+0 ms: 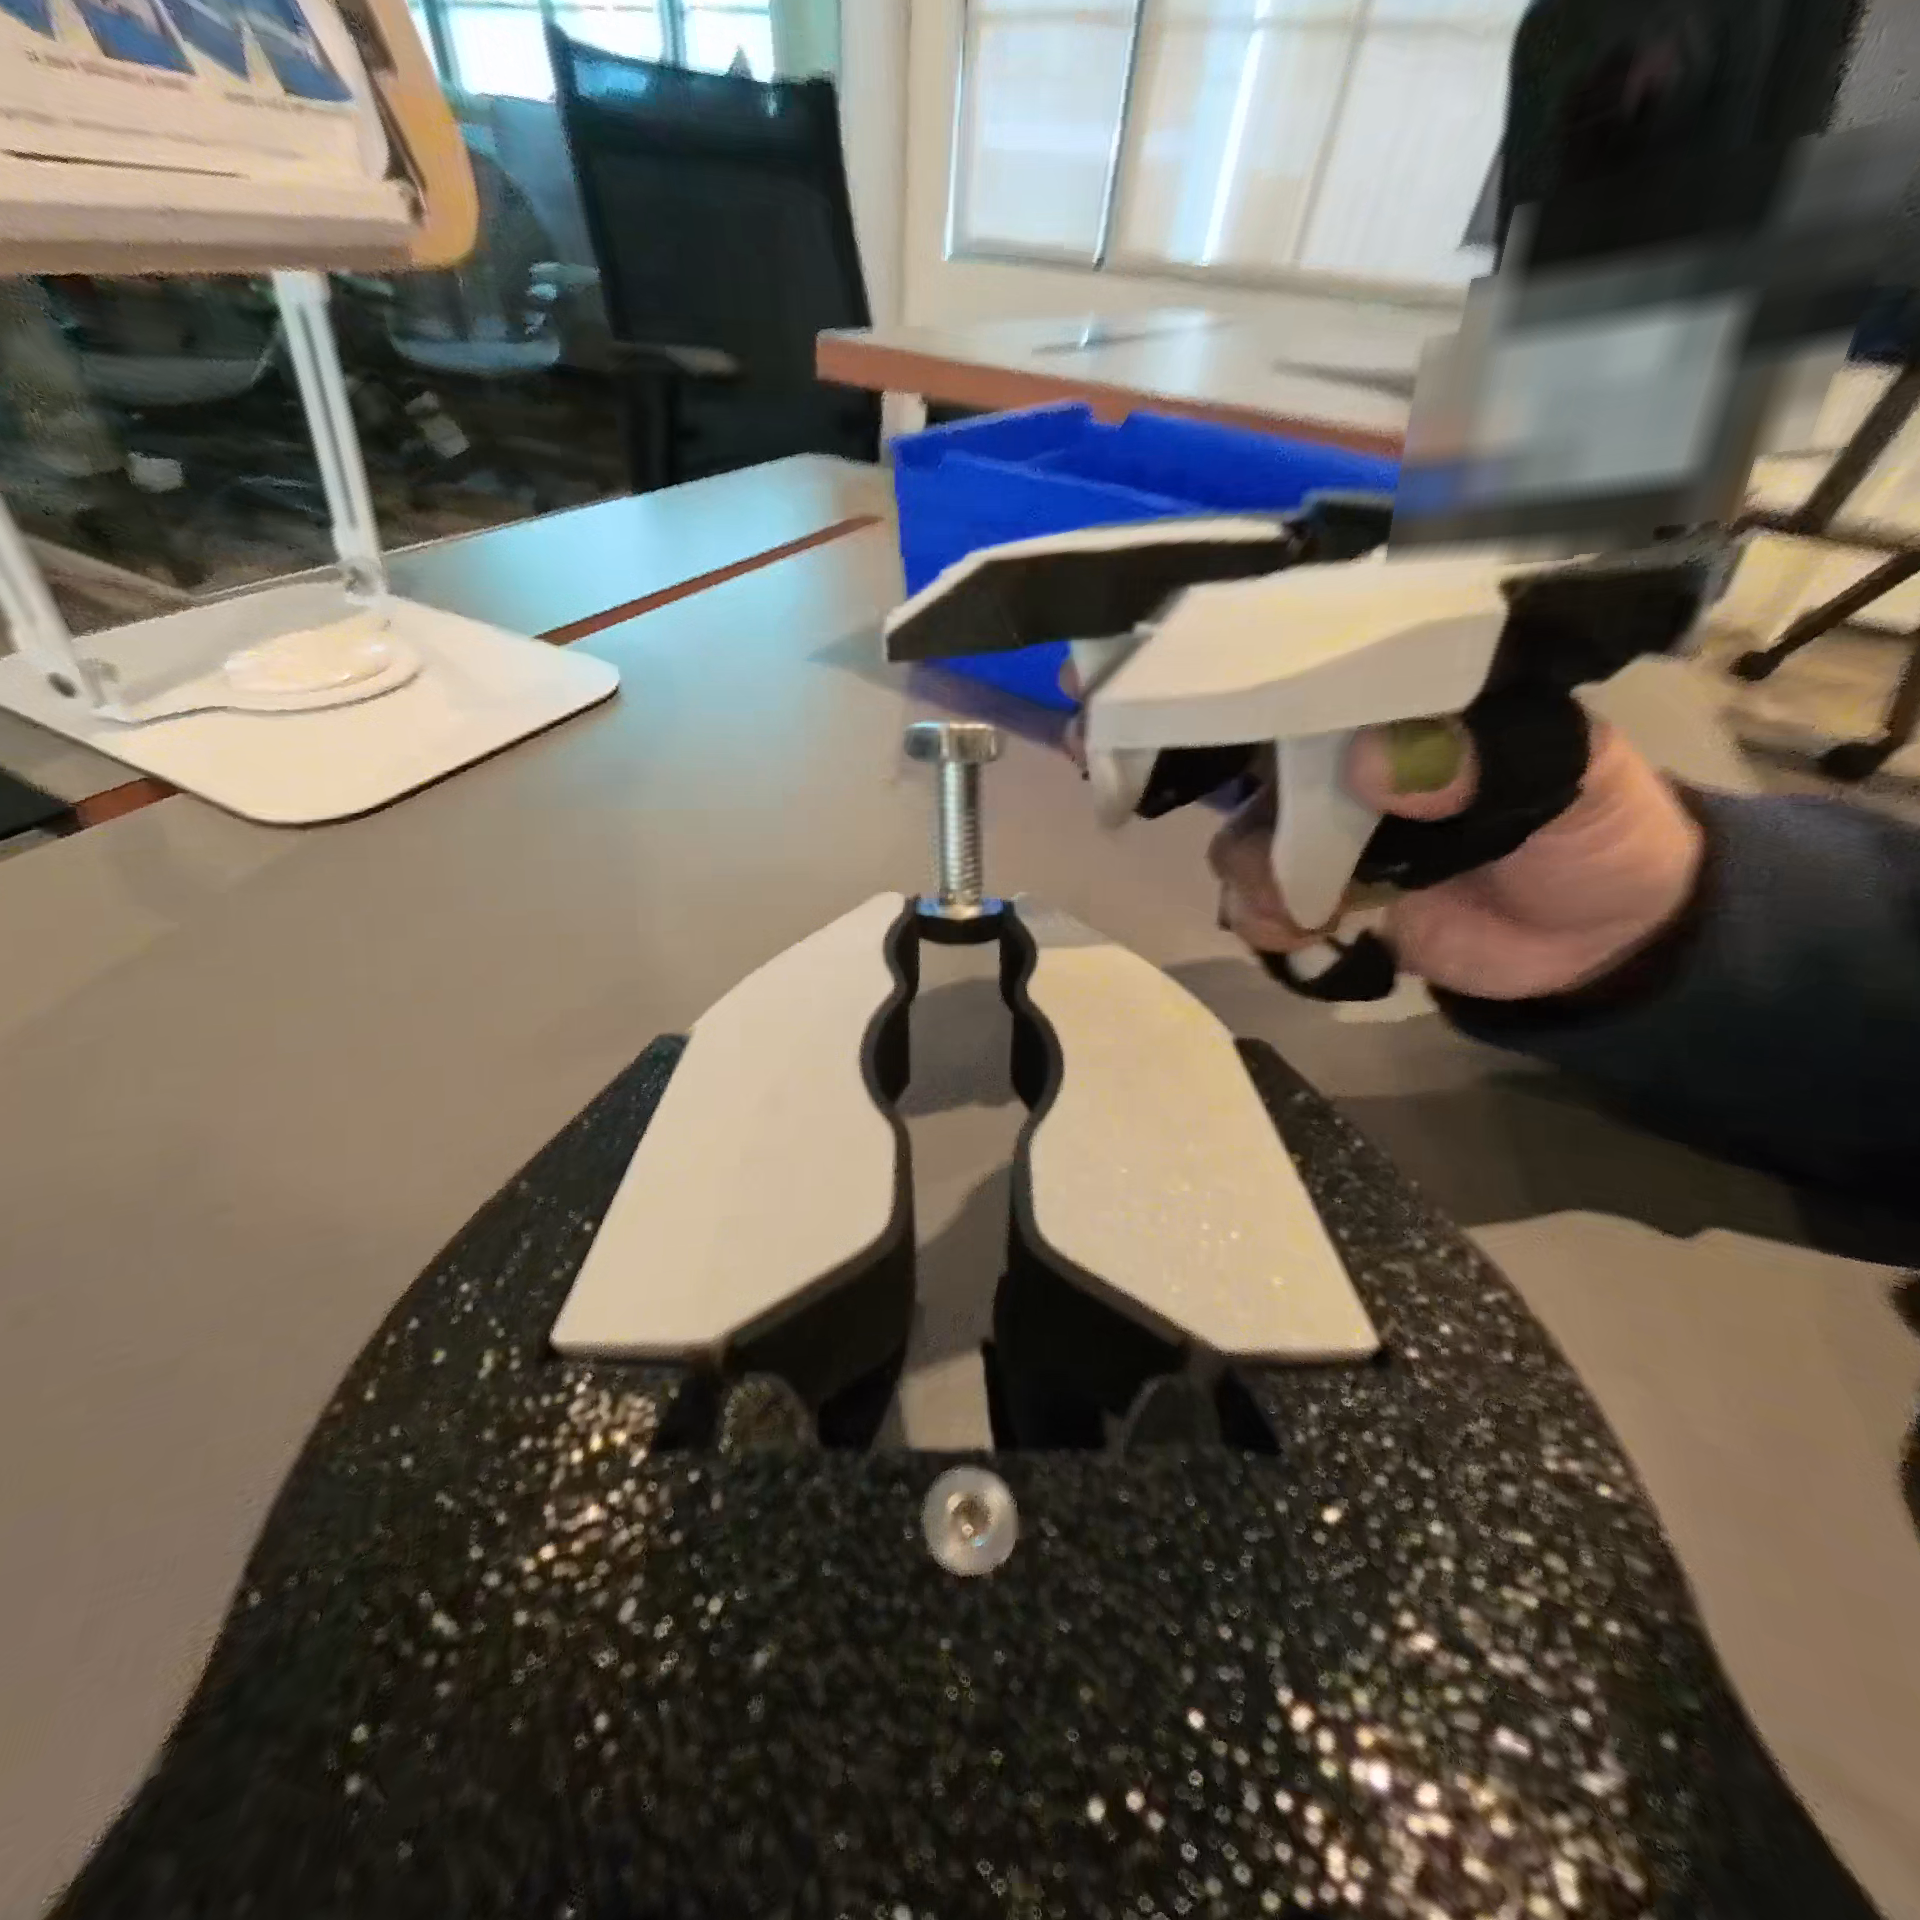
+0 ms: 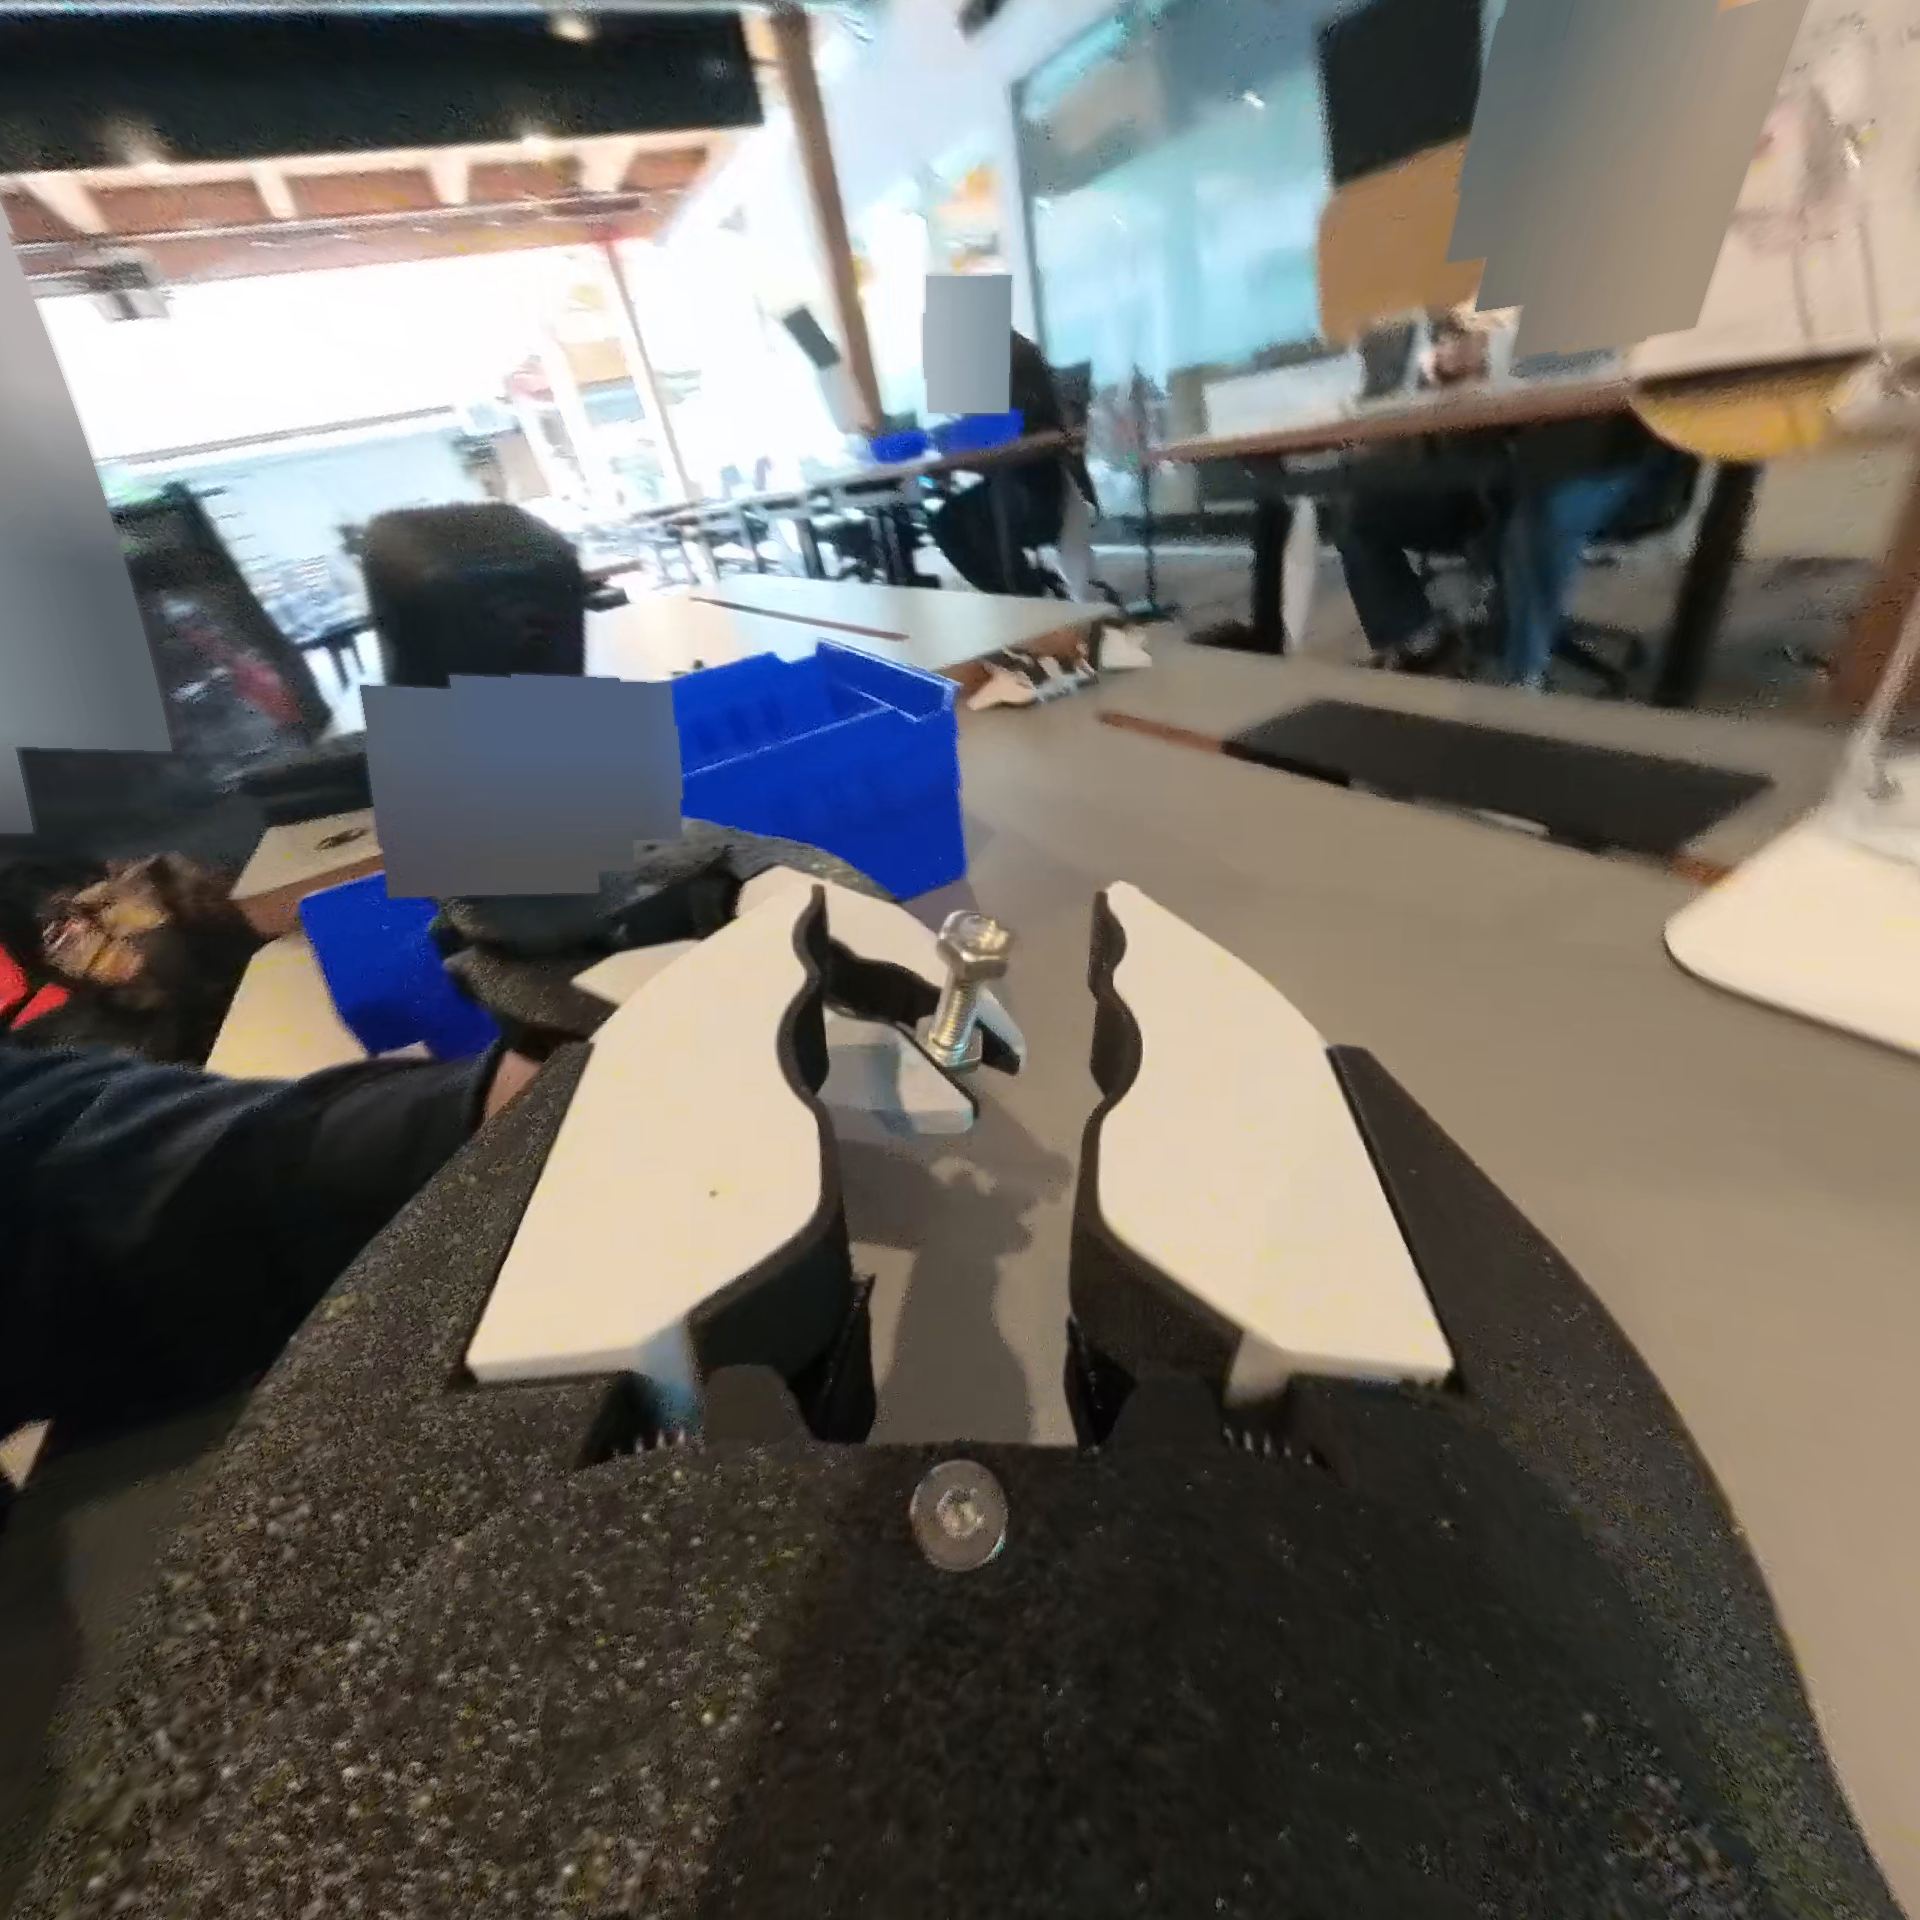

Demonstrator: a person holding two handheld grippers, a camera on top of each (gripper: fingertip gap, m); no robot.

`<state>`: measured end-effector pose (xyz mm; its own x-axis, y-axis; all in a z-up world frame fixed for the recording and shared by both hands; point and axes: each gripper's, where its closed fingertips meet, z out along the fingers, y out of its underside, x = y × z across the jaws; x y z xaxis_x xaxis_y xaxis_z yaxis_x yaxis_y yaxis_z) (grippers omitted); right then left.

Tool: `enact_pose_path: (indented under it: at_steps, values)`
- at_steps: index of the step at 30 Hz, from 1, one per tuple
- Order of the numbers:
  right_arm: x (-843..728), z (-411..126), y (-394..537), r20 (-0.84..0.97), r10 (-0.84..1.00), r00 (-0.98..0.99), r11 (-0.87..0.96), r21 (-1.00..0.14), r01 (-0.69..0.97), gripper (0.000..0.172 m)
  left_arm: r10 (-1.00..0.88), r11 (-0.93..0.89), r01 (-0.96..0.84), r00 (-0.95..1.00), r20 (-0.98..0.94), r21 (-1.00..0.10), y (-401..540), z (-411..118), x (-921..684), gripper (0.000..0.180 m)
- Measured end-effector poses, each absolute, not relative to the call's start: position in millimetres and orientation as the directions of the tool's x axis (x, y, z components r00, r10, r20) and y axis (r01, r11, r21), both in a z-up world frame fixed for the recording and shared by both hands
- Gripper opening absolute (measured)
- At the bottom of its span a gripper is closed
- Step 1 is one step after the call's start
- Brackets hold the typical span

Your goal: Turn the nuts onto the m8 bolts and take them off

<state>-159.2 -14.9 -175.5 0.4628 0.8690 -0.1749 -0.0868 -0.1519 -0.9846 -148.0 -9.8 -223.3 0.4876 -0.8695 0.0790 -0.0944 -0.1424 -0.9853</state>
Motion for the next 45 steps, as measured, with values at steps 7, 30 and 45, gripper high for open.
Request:
enact_pose_path:
  at_steps: [7, 30, 45]
  values:
    - [-165.1, -160.7, -50.3, -0.150, 0.980, 0.135, -0.129, -0.980, -0.152, 0.058, -0.969, -0.171, 0.073, 0.169, 0.181, -0.983, -41.5, -199.6, -138.6, 0.014]
    - [-150.5, -161.6, -64.3, -0.072, 0.997, 0.015, -0.070, -0.993, -0.090, 0.044, -0.971, -0.195, 0.117, 0.115, 0.208, -0.974, -43.5, -194.3, -145.3, 0.014]
    - [-164.8, -162.8, -94.4, -0.075, 0.983, -0.167, -0.092, -0.991, -0.093, 0.061, -0.951, -0.257, 0.000, -0.178, 0.253, -0.966, -89.8, -204.3, -117.1, 0.014]
